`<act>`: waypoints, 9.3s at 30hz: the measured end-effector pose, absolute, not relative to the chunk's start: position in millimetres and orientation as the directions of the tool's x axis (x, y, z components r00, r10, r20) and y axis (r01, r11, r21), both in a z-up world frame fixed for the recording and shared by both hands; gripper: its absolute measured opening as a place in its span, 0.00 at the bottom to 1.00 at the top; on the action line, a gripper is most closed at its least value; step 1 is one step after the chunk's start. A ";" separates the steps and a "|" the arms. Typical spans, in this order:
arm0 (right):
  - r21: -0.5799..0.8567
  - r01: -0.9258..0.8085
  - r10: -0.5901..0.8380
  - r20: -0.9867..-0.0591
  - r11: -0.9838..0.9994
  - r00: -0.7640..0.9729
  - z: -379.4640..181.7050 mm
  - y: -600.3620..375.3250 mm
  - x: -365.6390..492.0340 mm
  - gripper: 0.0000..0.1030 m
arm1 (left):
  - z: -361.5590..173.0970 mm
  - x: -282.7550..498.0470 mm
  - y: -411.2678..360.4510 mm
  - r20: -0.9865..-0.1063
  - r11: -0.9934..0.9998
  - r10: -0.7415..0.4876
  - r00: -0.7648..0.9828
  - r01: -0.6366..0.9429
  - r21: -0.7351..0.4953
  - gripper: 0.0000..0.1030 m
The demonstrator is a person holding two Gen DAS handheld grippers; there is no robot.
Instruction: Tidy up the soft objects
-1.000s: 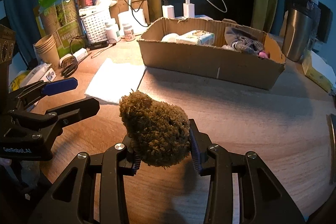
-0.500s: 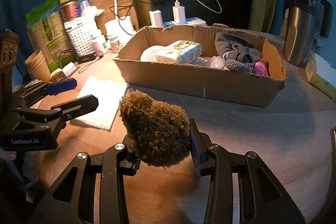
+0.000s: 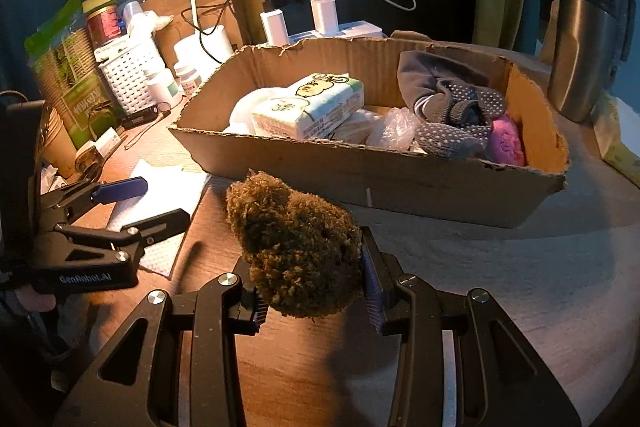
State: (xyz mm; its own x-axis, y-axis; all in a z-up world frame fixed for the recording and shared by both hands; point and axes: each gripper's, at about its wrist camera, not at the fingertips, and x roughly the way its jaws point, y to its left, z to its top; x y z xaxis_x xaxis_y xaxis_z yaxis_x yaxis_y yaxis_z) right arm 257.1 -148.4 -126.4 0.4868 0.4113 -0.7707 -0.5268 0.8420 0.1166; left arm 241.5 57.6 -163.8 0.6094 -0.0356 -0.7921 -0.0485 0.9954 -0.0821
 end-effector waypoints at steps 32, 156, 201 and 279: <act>0.111 -0.516 0.426 -0.721 0.849 0.546 -99.1 -170.7 229.0 0.40 | -130.0 205.8 22.8 -0.731 0.991 -0.132 0.670 0.087 -0.099 0.09; 0.087 -0.478 0.415 -0.646 0.874 0.641 -53.8 -201.8 327.9 0.60 | -69.4 306.9 -24.9 -0.623 0.969 -0.243 0.743 0.151 -0.198 0.71; 0.003 -0.504 0.423 -0.550 0.864 0.721 2.8 -190.5 189.5 0.60 | -10.6 153.3 -2.1 -0.471 0.974 -0.211 0.857 0.144 -0.174 0.73; -0.063 -0.449 0.395 -0.378 0.891 0.837 77.4 -206.7 52.2 0.67 | 74.1 23.9 -18.9 -0.277 0.994 -0.105 0.955 0.089 -0.069 0.94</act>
State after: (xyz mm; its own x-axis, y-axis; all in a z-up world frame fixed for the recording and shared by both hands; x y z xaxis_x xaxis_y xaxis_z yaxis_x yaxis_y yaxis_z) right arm 52.2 -206.7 77.4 0.8372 0.3949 -0.3783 -0.4488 0.8914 -0.0627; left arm 23.9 -18.9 74.1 0.9552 -0.1049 -0.2768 0.0891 0.9936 -0.0689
